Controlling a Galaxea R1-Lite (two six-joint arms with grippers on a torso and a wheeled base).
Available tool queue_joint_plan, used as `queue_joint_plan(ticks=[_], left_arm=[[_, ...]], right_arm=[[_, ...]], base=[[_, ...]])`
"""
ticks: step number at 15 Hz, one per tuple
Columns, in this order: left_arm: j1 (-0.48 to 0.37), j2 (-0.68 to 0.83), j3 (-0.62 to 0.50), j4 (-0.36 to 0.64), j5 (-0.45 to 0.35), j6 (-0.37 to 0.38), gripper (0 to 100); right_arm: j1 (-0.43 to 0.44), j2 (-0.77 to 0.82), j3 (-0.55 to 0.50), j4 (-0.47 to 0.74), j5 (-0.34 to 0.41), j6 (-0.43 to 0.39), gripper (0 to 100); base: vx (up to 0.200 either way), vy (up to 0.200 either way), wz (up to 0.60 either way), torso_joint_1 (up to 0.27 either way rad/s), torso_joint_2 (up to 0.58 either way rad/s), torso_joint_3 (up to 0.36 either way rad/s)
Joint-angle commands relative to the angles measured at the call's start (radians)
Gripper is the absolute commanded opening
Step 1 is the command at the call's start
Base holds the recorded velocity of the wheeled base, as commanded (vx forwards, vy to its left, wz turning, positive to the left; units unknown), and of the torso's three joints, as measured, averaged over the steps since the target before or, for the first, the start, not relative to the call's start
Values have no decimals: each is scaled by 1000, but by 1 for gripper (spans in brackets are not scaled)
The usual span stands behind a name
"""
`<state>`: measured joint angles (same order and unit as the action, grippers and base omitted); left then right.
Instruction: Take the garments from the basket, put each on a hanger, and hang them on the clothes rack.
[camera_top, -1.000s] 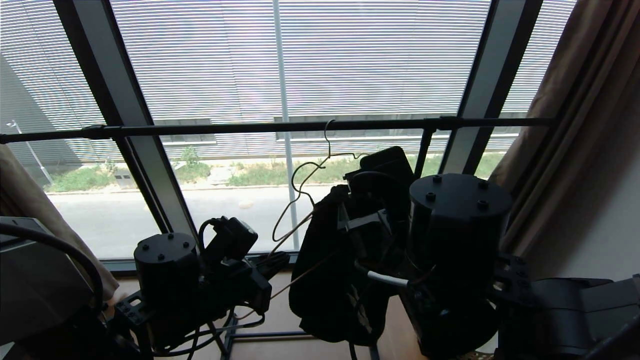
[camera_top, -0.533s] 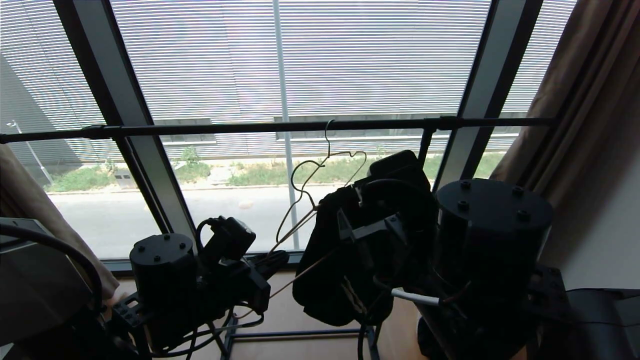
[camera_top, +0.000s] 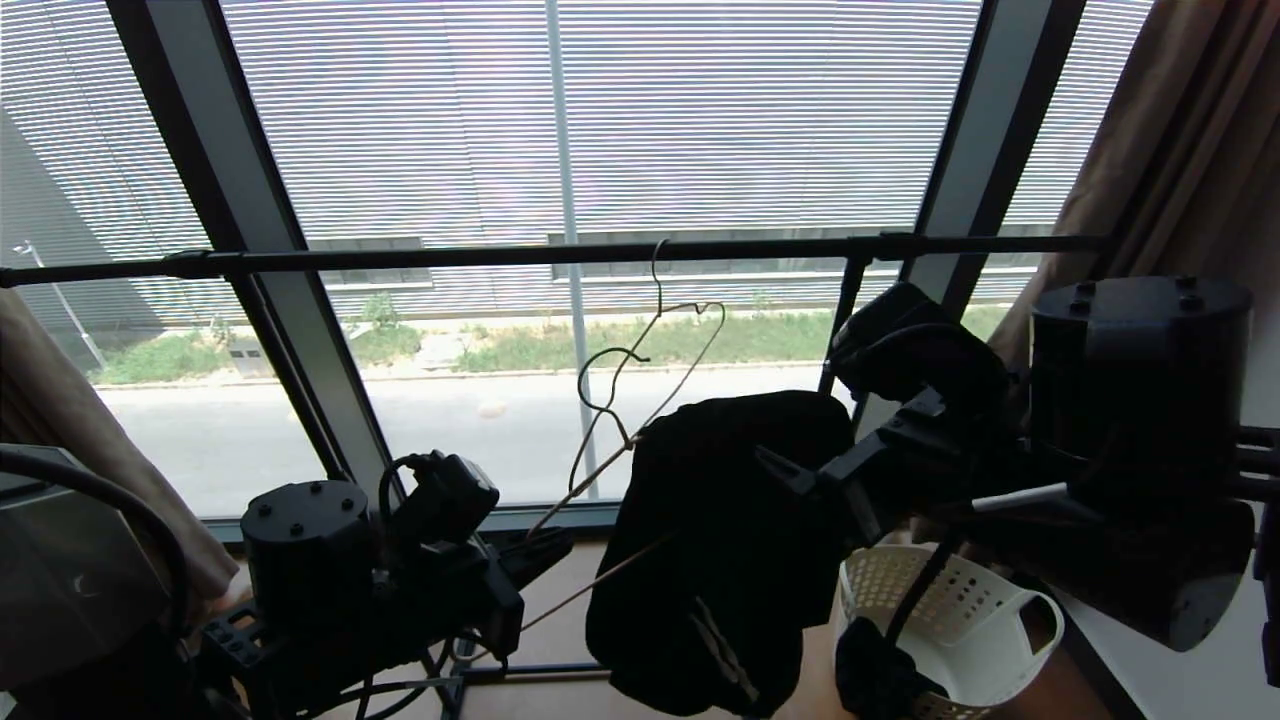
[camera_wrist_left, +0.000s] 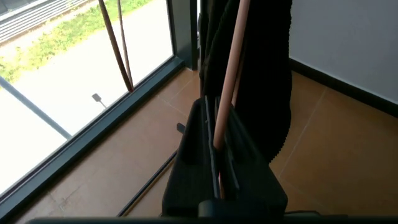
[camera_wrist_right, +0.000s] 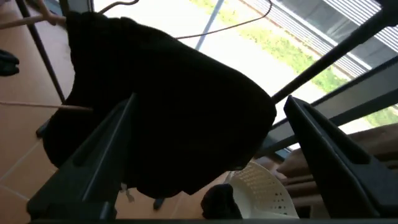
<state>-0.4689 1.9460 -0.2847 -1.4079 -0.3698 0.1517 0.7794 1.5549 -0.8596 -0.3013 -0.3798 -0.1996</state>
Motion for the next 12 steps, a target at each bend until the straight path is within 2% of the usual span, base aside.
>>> queue_joint_plan(ticks=[1,2,5,7,10,11,12], left_arm=[[12,-2,16,0,-37,5,0],[12,-7,32,0,-60,11,0],[12,-33,81,0,-149,71,0],[12,-50,91,0,-172,80,0],[7,-75,108,0,-215,78,0],[7,-81,108,0,-216,78,0],[7,-81,108,0,-218,78,0]], right_arm=[[-94,-154,-110,252,176,-11,100],[-112,-168,-151,347,239,-29,100],[-223,-170,-242,577,472,-231,100],[-272,-142,-306,709,621,-317,100],[-321,-65,-407,850,794,-449,100],[-331,-24,-450,901,874,-483,100],[-336,21,-489,932,900,-512,100]], base=[[0,0,0,0,0,0],[0,0,0,0,0,0],[0,0,0,0,0,0],[0,0,0,0,0,0],[0,0,0,0,0,0],[0,0,0,0,0,0],[0,0,0,0,0,0]])
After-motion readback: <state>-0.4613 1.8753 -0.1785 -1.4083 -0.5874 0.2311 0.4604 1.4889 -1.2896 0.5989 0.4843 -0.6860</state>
